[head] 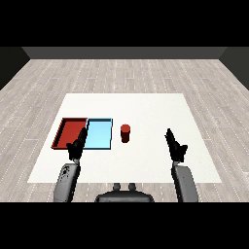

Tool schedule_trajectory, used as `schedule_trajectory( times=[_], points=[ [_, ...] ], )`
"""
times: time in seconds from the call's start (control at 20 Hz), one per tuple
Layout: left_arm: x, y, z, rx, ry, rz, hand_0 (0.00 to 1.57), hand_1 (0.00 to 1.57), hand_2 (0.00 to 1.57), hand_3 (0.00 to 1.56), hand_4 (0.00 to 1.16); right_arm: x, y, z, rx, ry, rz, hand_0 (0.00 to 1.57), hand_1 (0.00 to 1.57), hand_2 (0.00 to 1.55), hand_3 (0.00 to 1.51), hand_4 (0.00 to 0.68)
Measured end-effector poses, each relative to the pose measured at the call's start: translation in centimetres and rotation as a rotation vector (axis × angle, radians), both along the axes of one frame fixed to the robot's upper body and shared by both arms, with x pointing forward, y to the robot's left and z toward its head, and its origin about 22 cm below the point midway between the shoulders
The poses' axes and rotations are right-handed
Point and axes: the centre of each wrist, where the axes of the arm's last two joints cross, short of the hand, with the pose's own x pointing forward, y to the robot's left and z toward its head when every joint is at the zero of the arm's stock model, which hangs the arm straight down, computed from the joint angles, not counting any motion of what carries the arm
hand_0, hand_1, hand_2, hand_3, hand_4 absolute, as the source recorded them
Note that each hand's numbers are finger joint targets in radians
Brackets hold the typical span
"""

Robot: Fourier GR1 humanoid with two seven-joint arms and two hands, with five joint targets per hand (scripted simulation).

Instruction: Pick the red can and put it in the red box

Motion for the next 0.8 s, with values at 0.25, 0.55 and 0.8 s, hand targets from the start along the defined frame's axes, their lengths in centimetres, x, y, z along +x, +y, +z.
schedule_trajectory(
  times=[0.25,0.55,0.8],
  points=[
    [-0.5,0.7,-0.2,0.024,0.018,0.014,0.0,0.0,0.0,0.0,0.0,0.1,0.5,0.2,-0.017,-0.005,0.016,0.0,0.0,0.0,0.0,0.0],
    [-0.4,0.8,1.7,-0.044,-0.301,-0.006,0.0,0.0,0.0,0.0,0.0,0.9,1.8,1.8,0.065,-0.243,0.082,0.0,0.0,0.0,0.0,0.0],
    [-1.0,1.4,0.3,-0.074,-0.422,-0.022,0.0,0.0,0.0,0.0,0.0,0.9,1.9,1.2,0.103,-0.325,0.111,0.0,0.0,0.0,0.0,0.0]
  ],
)
